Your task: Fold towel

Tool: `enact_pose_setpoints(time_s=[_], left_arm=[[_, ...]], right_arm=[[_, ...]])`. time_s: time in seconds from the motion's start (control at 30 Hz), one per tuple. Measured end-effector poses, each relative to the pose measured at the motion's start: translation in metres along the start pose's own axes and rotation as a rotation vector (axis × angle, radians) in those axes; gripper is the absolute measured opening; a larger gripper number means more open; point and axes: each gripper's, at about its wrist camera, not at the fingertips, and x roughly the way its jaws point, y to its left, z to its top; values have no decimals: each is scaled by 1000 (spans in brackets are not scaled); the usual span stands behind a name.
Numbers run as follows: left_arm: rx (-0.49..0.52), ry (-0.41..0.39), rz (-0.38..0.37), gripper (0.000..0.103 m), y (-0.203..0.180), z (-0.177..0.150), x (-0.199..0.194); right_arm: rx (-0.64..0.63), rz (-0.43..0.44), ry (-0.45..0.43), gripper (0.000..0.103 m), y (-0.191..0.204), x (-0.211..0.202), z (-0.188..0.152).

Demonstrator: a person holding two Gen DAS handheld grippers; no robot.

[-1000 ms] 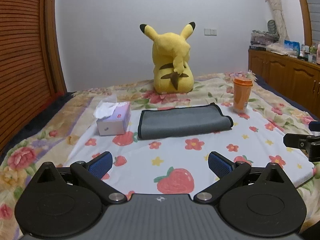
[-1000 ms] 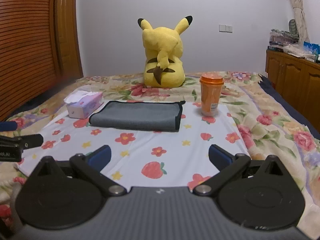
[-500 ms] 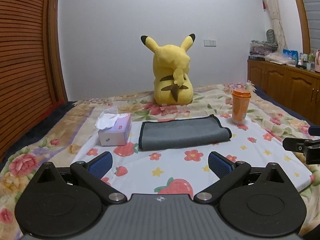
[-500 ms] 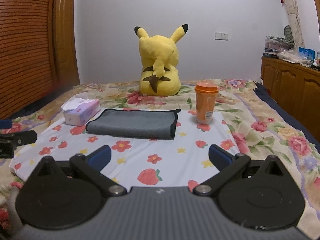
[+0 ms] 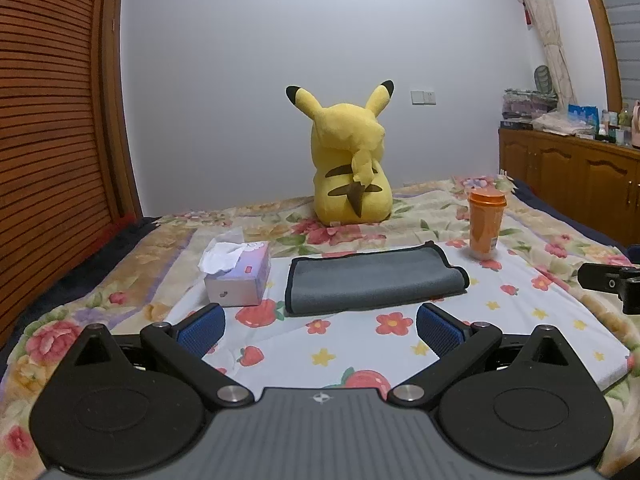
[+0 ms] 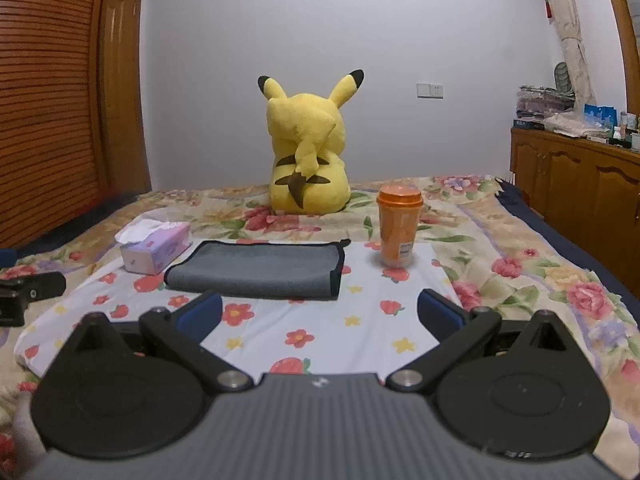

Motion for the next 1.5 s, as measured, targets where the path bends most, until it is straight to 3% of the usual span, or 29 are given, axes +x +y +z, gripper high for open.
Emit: enact_pose_setpoints(time_s=[1.5], left_arm=[[-13, -2, 5, 103, 4, -1, 1]], right_arm=[[-5, -1, -12, 103, 1, -1, 0]])
